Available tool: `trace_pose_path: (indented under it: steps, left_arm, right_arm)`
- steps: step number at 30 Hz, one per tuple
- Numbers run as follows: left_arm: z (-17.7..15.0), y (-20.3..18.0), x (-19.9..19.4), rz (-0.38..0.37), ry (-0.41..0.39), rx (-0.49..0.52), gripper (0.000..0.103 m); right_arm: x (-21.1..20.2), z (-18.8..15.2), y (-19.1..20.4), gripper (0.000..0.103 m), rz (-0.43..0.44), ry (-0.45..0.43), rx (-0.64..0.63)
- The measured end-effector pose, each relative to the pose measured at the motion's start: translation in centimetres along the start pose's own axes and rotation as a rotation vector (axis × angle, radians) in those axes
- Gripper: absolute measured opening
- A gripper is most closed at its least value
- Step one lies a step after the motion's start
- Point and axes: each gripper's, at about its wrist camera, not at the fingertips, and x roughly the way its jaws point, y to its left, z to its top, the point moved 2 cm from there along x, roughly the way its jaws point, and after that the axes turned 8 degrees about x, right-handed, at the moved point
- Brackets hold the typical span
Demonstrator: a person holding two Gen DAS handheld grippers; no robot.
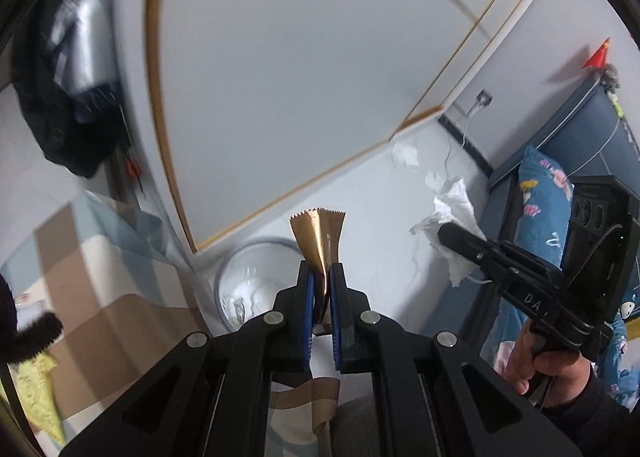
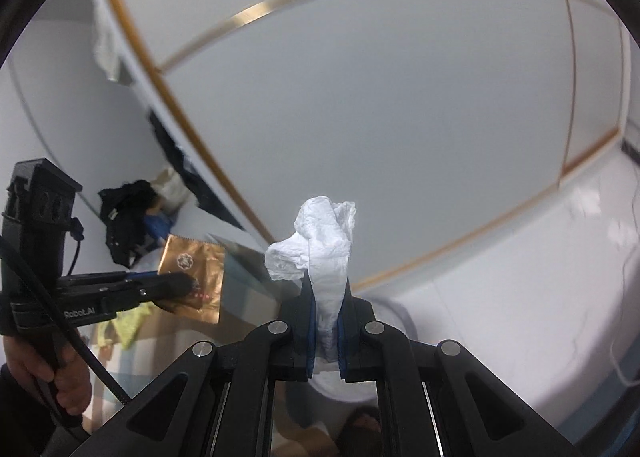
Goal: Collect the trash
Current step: 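Carry the brown packet and tissue over the white bin, then open both tools to drop the packet and tissue into the bin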
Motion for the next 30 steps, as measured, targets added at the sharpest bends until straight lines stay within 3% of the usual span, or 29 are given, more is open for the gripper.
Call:
trace_pose_path:
  steps: [7, 13, 27, 30]
  left_arm:
    - [-0.2, 0.4, 4.8, -0.004, 0.104, -0.039, 0.004]
    - [-0.1, 1.3, 7.5, -0.003, 0.164, -0.078, 0.004]
    - [0.1, 2.5, 10.1, -0.006, 0.227, -0.127, 0.004]
    - [0.1, 2.5, 10.4, -0.009, 0.236, -0.133, 0.004]
  right_arm:
    - [7.8, -1.8, -3.9, 0.007, -0.012, 0.183, 0.096]
    - [13.9, -3.7, -4.5, 0.007, -0.002, 0.310, 0.132]
    - [20.1, -8.9, -7.9, 0.013, 0.054, 0.544, 0.228]
    - [20.2, -9.6, -8.4, 0.026, 0.070, 0.561, 0.235]
